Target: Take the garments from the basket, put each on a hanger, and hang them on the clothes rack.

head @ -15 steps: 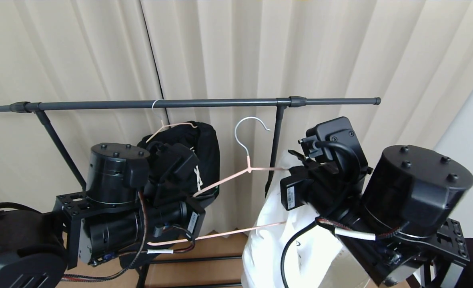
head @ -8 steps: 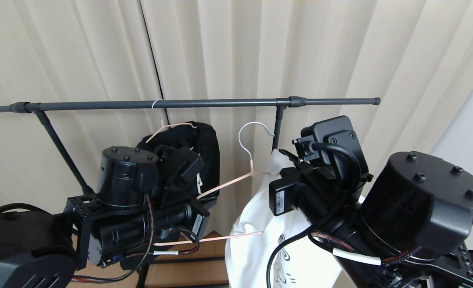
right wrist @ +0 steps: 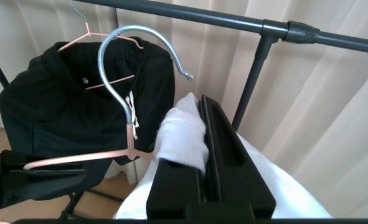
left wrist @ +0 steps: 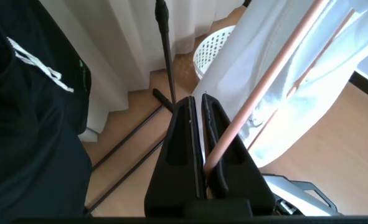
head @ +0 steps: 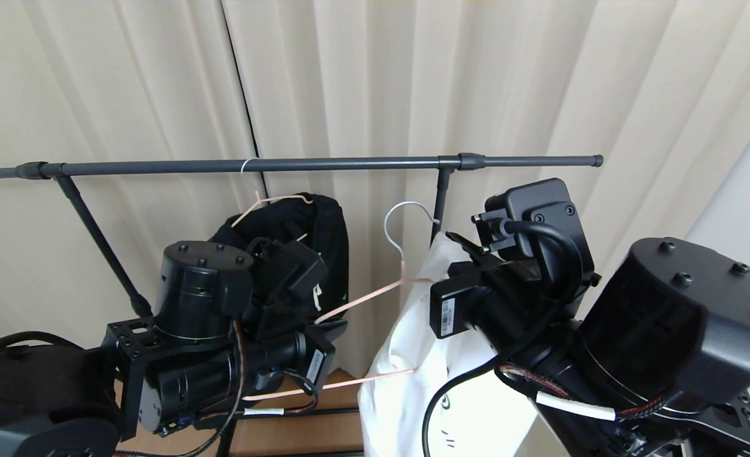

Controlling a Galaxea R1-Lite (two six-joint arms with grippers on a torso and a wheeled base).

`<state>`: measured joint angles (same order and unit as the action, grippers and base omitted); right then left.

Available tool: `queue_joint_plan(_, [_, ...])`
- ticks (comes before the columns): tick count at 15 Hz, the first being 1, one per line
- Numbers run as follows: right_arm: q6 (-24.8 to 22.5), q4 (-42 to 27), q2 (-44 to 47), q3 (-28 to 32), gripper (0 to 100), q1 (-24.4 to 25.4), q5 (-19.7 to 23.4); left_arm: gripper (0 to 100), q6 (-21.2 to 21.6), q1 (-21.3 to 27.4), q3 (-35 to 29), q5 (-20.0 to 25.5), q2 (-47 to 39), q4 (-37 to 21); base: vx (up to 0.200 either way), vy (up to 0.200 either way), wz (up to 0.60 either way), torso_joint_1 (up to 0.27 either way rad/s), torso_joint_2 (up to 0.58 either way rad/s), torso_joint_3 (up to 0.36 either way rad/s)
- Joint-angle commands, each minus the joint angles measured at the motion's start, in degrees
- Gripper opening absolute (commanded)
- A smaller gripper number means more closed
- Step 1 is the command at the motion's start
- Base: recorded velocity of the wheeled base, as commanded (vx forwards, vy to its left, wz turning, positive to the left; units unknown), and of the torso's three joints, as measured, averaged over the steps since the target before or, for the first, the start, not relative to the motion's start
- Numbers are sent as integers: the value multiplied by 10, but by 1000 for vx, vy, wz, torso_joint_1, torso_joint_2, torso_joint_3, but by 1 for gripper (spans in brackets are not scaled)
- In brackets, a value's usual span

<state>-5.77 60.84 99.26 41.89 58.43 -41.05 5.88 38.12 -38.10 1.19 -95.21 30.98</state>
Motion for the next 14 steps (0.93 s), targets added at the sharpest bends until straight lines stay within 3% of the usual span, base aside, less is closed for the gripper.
queue_joint_plan(1, [0, 0, -5, 2, 100, -2, -1, 0, -2, -1, 2, -1, 6, 9, 0, 0, 0, 0, 0, 0])
queue_joint_plan(6, [-6, -5, -39, 8, 100, -67, 6, 0, -6, -5, 13, -3, 34, 12, 0, 0, 0, 0, 0, 0])
queue_joint_plan(12, [-3, -1, -2, 29, 100, -63, 5, 0, -6, -3, 16, -1, 37, 17, 0, 0, 0, 0, 0, 0])
queue_joint_plan(14, [-1, 0, 16, 34, 100, -42, 1, 0, -6, -2, 18, -1, 35, 28, 0, 0, 0, 0, 0, 0])
